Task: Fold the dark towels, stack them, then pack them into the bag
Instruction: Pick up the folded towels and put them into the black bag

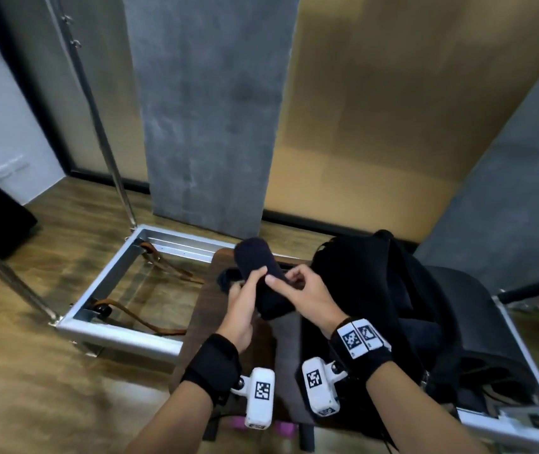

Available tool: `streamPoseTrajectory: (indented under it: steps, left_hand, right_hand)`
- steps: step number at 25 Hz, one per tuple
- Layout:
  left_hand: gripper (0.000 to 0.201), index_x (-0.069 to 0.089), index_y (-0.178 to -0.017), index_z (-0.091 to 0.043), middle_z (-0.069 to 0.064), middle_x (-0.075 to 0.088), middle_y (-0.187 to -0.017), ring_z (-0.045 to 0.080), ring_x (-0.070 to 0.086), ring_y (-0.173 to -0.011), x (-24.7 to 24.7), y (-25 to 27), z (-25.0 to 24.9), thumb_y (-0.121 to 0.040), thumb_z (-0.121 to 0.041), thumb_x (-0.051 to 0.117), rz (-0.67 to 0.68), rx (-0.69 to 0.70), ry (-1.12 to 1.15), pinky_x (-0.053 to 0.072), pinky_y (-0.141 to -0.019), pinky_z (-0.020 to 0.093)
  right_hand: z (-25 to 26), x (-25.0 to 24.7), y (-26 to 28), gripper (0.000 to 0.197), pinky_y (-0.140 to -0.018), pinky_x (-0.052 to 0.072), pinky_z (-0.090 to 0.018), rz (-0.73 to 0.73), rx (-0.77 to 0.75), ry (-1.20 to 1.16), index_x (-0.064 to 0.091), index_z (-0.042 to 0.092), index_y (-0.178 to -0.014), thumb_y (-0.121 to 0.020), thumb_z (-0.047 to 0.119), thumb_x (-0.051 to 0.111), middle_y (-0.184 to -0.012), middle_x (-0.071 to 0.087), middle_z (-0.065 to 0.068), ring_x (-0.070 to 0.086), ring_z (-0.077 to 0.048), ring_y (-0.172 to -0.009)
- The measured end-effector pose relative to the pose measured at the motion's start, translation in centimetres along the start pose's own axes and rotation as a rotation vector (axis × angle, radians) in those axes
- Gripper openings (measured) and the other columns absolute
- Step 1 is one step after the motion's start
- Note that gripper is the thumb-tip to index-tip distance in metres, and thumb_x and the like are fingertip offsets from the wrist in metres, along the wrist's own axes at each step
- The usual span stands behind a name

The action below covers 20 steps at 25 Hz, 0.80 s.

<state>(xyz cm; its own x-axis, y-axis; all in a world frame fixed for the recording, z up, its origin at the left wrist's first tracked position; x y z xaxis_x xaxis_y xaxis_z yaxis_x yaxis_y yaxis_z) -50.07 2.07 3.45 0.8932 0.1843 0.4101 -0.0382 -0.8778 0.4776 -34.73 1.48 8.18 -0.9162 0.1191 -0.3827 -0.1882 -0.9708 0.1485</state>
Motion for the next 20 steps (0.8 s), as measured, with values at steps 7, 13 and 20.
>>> streamPoseTrajectory:
  steps: [7,13,20]
  left_hand:
    - [0.040,0.069,-0.127,-0.020,0.001,0.080,-0.114,0.016,0.077,-0.105,17.4,6.3,-3.4,-0.096,-0.044,0.074,0.478,0.129,-0.122,0.062,-0.079,0.027]
    - [0.056,0.037,-0.152,-0.022,0.008,0.043,-0.144,0.029,0.042,-0.138,24.7,7.1,-0.6,-0.108,-0.055,0.038,0.399,0.652,-1.319,0.039,-0.113,0.049]
    - [0.042,0.056,-0.136,-0.019,0.009,0.036,-0.142,0.030,0.036,-0.135,27.2,5.2,2.2,-0.095,-0.021,0.064,0.221,0.598,-2.022,0.042,-0.102,0.041]
  right_hand:
    - [5.6,-13.9,5.1,0.046,-0.091,0.061,-0.054,0.180,0.093,-0.374,0.065,0.020,-0.134,-0.096,0.045,0.071,-0.123,0.075,-0.007,0.072,-0.023,-0.115]
    - [0.4,-26.4,7.4,0.033,-0.036,0.041,-0.026,-0.117,0.160,-0.060,0.067,0.016,-0.113,-0.099,0.045,0.064,-0.074,0.074,-0.009,0.059,-0.028,-0.046]
    - [-6.2,-27.4,6.7,0.043,-0.042,0.040,-0.022,0.036,0.387,0.073,0.072,0.018,-0.104,-0.084,0.056,0.067,-0.065,0.065,-0.002,0.058,-0.022,-0.048]
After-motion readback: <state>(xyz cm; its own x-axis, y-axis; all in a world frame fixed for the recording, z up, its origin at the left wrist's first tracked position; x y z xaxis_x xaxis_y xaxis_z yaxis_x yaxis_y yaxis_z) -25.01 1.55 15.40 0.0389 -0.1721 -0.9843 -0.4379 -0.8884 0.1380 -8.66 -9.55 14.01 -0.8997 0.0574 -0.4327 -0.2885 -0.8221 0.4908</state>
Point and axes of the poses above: each hand's wrist, its own y-axis away from the middle knuckle, its own x-axis out of the palm, z = x × y, the point moved 8 cm from there along -y, towards the middle knuckle
